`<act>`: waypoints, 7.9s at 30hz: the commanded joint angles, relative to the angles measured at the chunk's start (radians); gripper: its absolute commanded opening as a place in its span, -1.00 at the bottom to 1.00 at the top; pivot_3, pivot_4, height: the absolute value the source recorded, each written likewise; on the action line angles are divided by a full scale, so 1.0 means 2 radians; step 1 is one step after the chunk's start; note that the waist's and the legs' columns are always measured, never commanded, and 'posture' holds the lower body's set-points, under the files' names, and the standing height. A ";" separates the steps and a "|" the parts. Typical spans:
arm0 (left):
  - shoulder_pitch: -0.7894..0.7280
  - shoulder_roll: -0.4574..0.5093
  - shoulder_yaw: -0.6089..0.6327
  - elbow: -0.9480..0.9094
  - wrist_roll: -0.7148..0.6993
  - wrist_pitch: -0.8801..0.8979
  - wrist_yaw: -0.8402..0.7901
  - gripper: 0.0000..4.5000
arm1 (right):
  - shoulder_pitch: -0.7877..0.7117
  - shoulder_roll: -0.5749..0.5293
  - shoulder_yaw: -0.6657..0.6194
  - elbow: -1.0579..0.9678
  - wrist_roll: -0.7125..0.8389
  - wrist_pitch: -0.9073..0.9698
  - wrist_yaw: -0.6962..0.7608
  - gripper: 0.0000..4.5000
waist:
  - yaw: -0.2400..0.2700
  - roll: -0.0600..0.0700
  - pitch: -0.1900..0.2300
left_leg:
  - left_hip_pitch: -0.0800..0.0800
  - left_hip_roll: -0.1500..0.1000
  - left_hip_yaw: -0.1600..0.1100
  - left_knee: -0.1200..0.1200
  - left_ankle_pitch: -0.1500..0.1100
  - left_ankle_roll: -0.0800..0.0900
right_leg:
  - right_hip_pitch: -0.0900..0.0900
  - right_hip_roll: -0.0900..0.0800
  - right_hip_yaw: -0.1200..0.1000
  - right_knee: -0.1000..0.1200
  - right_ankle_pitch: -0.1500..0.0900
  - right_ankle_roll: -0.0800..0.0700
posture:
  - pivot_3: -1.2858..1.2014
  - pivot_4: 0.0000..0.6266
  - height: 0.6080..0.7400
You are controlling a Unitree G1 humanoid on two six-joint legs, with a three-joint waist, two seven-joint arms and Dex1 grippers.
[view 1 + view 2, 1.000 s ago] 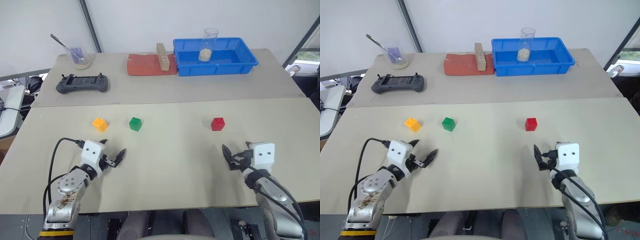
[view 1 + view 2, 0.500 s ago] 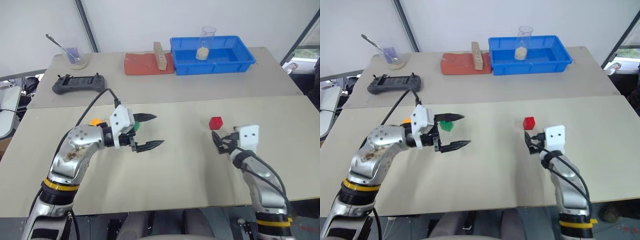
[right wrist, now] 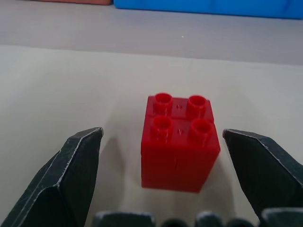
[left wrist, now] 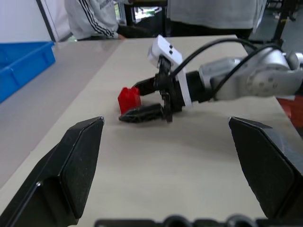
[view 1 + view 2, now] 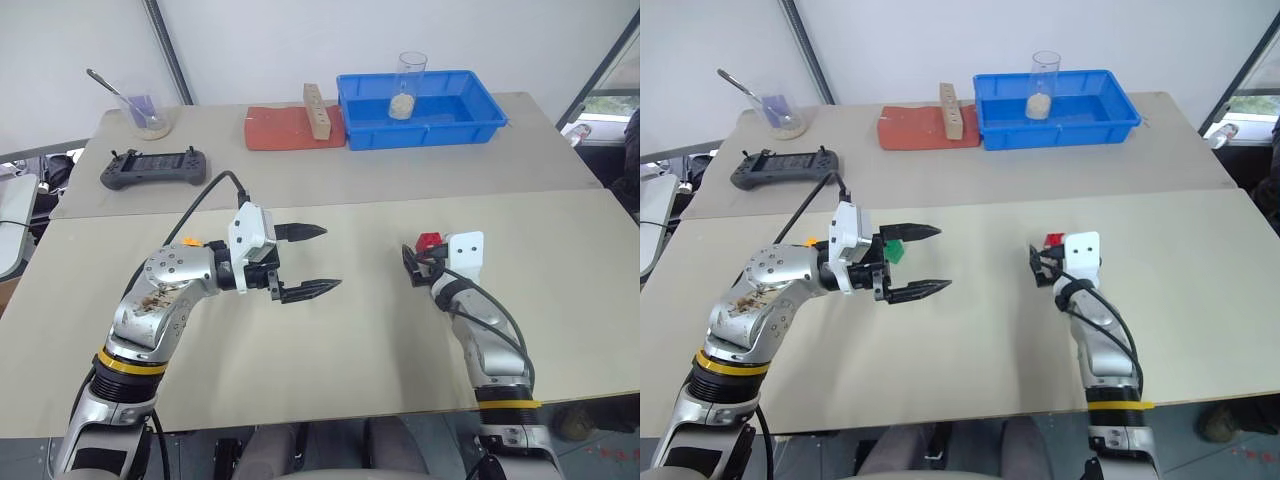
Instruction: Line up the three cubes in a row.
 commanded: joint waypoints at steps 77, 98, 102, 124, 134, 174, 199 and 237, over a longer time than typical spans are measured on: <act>0.199 -0.105 0.088 -0.004 0.105 -0.106 0.266 1.00 | -0.045 -0.290 0.020 -0.293 0.355 0.183 0.374 1.00 | 0.018 -0.001 0.001 | -0.001 0.001 0.000 0.001 -0.001 0.001 | 0.000 -0.001 0.000 -0.002 0.000 0.000 | 0.03 -0.52 1.00; 0.073 -0.137 0.066 0.247 0.155 -0.191 0.260 1.00 | -0.065 -0.273 0.019 -0.357 0.383 0.248 0.299 1.00 | 0.022 -0.003 0.002 | -0.002 0.000 0.000 0.003 -0.001 0.002 | 0.000 -0.001 -0.001 -0.001 0.000 0.000 | 0.03 -0.52 1.00; 0.067 -0.137 0.069 0.257 0.157 -0.202 0.262 0.40 | -0.068 -0.272 0.019 -0.357 0.384 0.250 0.293 1.00 | 0.022 -0.003 0.002 | -0.002 0.000 0.000 0.003 -0.001 0.002 | 0.000 -0.001 -0.001 -0.001 0.000 0.000 | 0.03 -0.52 1.00; 0.112 -0.030 -0.084 0.105 0.103 -0.179 -0.056 -0.44 | 0.086 -0.404 -0.049 -0.310 0.301 0.142 0.477 1.00 | 0.017 -0.003 0.002 | -0.002 0.001 0.000 0.003 -0.002 0.002 | 0.001 -0.001 -0.001 -0.003 0.000 0.000 | 0.03 -0.52 1.00; 0.070 -0.095 -0.120 0.183 0.155 -0.213 -0.026 -0.44 | 0.129 -0.401 -0.073 -0.304 0.278 0.118 0.493 1.00 | 0.014 -0.003 0.002 | -0.002 0.001 0.000 0.004 -0.002 0.002 | 0.001 -0.001 -0.001 -0.002 0.000 0.000 | 0.03 -0.52 1.00; 0.267 0.000 0.168 0.018 0.061 -0.110 0.129 0.97 | -0.076 -0.322 -0.003 -0.283 0.345 0.221 0.420 1.00 | 0.013 -0.003 0.002 | -0.001 0.001 0.000 0.003 -0.002 0.002 | 0.000 -0.002 -0.001 -0.003 0.000 0.000 | 0.03 -0.52 1.00; 0.005 0.041 0.157 0.428 0.113 -0.206 0.088 0.97 | -0.187 -0.281 0.019 -0.284 0.383 0.296 0.391 1.00 | 0.011 -0.004 0.002 | -0.002 0.001 0.000 0.004 -0.003 0.002 | -0.001 -0.001 -0.002 -0.001 0.000 0.000 | 0.03 -0.52 1.00; 0.046 -0.026 -0.084 0.252 0.155 -0.294 -0.114 -0.39 | -0.059 -0.355 -0.009 -0.322 0.338 0.239 0.419 1.00 | 0.013 -0.004 0.002 | -0.003 0.001 0.000 0.005 -0.003 0.002 | -0.001 -0.001 -0.002 -0.002 0.000 0.000 | 0.03 -0.52 1.00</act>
